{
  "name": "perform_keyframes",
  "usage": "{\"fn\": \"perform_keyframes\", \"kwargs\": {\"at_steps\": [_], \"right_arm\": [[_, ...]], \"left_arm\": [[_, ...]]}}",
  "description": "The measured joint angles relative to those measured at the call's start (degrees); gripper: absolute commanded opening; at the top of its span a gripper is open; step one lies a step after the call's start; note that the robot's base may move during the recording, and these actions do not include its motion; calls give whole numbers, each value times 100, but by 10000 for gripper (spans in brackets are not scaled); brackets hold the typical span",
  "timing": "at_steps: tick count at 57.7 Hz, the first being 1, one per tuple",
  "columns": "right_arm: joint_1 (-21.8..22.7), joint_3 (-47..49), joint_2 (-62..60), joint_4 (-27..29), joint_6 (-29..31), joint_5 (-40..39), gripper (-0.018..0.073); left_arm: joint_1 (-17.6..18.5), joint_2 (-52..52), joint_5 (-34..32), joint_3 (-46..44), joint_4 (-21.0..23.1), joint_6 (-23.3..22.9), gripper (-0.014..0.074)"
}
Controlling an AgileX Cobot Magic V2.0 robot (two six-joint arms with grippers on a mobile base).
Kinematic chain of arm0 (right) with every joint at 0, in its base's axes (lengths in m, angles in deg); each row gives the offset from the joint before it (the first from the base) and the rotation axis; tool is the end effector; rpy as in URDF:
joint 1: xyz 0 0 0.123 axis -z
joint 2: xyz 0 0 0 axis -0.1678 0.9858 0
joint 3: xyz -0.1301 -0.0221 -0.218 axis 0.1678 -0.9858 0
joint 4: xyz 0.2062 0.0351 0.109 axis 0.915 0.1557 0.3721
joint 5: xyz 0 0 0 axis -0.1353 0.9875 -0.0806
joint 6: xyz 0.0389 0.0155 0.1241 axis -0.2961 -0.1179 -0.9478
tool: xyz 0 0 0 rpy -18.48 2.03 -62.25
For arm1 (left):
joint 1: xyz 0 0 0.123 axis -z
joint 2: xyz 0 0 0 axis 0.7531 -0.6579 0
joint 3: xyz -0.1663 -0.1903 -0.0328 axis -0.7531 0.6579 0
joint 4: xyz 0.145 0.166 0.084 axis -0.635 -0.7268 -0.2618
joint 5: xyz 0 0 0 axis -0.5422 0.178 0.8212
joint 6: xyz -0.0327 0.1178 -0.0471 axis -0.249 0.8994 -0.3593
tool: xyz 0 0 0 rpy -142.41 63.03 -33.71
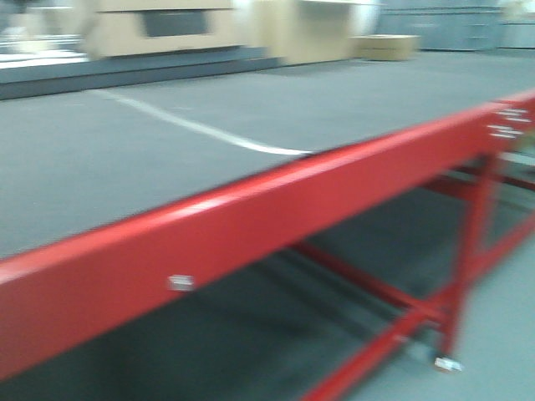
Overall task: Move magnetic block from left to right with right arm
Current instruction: 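Drive the base along the table holding the cube in the right gripper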
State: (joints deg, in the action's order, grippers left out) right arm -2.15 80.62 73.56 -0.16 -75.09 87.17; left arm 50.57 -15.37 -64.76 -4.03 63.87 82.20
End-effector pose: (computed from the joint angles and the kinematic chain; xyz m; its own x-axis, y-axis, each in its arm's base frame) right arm 0.0770 0.0089 0.3032 -0.1431 0.0057 -0.9897 -0.1470 0.9888 0.0269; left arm 0.1111 -0.0036 0.2025 0.0383 -0.0404 -0.9985 0.0341 0.9987 -0.0391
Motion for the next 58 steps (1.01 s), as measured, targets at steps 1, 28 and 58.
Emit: {"fn": "perform_keyframes", "kwargs": {"at_steps": [1, 28, 58], "right_arm": [[0, 0, 0, 0, 0, 0, 225], [0, 0, 0, 0, 0, 3, 225], [0, 0, -9, 0, 0, 3, 225]], "left_arm": [[0, 0, 0, 0, 0, 0, -126], [0, 0, 0, 0, 0, 0, -126], [0, 0, 0, 0, 0, 0, -126]]}}
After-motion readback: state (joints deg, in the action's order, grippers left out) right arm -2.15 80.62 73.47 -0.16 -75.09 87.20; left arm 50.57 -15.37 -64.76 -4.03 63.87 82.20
